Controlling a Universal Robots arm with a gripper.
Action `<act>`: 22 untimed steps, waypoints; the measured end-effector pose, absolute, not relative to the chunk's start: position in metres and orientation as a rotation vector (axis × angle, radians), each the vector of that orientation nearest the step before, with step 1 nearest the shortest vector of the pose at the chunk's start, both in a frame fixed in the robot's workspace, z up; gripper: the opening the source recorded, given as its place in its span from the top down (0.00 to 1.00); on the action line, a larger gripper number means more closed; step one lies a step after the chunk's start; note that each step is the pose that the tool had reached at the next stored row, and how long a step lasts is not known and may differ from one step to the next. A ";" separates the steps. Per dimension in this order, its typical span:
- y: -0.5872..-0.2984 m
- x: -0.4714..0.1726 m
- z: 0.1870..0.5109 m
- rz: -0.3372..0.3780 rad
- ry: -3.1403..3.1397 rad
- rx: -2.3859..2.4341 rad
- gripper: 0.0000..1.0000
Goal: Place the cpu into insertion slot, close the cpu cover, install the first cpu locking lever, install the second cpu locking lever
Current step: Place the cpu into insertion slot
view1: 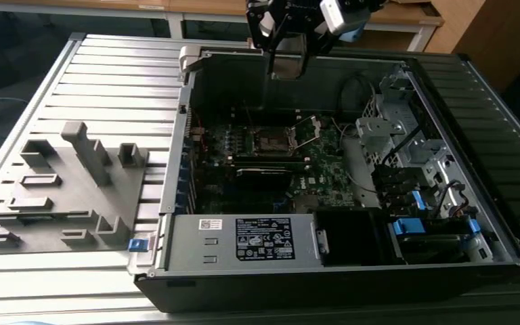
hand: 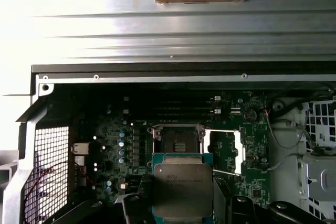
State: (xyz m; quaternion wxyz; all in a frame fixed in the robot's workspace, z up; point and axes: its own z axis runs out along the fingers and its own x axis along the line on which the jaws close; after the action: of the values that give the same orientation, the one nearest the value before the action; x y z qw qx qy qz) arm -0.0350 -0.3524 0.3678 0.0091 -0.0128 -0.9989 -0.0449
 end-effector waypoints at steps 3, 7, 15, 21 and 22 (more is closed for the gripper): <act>-0.352 -0.035 0.366 -0.140 -3.120 -0.040 0.46; -0.352 -0.035 0.366 -0.140 -3.120 -0.040 0.46; -0.352 -0.035 0.364 -0.140 -3.120 -0.040 0.46; -0.352 -0.035 0.363 -0.140 -3.120 -0.040 0.46; -0.352 -0.035 0.362 -0.140 -3.120 -0.040 0.46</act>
State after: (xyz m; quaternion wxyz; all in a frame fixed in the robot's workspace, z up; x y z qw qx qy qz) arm -0.0350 -0.3524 0.3625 0.0091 -0.0128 -0.9989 -0.0449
